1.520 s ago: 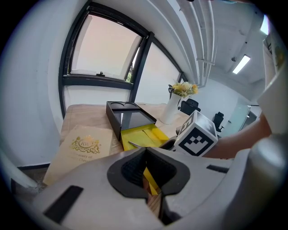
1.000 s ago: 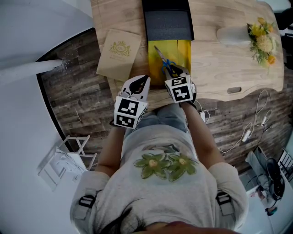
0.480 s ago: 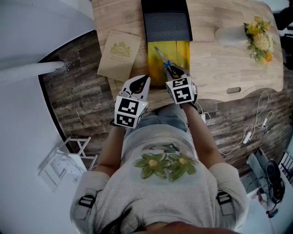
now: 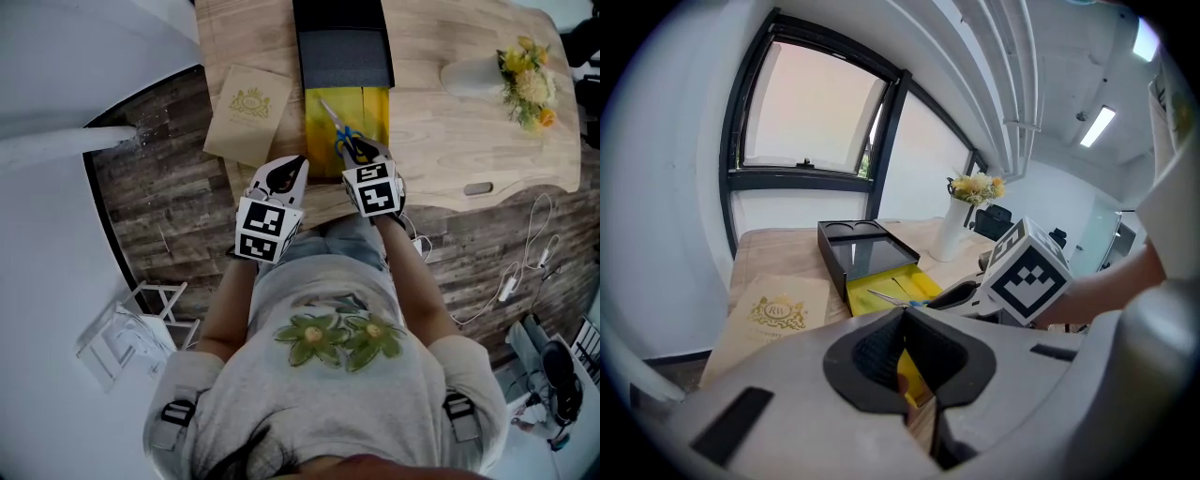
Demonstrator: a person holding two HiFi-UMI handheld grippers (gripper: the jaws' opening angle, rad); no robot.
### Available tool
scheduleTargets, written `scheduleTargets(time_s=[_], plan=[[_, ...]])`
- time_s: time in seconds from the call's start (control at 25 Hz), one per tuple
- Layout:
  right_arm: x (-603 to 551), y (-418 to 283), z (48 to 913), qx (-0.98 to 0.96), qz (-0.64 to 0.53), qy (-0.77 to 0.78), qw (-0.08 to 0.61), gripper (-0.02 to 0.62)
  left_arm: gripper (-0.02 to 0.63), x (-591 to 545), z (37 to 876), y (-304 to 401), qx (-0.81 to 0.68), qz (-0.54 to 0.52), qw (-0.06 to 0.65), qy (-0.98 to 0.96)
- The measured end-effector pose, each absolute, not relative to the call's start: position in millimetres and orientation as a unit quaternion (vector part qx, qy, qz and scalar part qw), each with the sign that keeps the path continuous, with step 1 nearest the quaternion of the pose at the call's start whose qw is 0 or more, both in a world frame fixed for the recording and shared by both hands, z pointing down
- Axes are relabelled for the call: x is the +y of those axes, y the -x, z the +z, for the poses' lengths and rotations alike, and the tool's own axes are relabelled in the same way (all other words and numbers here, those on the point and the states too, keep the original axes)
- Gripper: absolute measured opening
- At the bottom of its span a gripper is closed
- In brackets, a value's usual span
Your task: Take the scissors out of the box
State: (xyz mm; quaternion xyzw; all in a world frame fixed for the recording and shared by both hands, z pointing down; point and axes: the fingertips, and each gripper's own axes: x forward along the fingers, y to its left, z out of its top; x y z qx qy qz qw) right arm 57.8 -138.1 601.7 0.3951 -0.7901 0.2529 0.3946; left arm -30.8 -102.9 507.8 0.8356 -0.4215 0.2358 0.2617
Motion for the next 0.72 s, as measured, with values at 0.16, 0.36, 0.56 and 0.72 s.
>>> scheduleTargets(time_s=[0.16,0.36,0.56,0.72], plan=[[-138.1,-59.8,597.2,-0.793,0.250,-0.398,0.387,0.083,0.008,-101.5,505.7,28.9,-0.421,0.237,0.258,-0.837],[-138.9,-64.6,589.0,-0.794,0.251,-0.405,0.377,0.084,0.008,-101.7,501.6,26.5,-0.421,0.238,0.252,-0.838],[-137.4,-66.0,582.2,-0.797,0.248,-0.406,0.372,0.083,0.008,-99.3,497.9,24.8,-0.420,0.241,0.248,-0.839],[-136.9,-67.4,575.8,-0.801,0.243,-0.409,0.362,0.084,0.008,-97.8,495.0,23.5,-0.419,0.242,0.244,-0.840]])
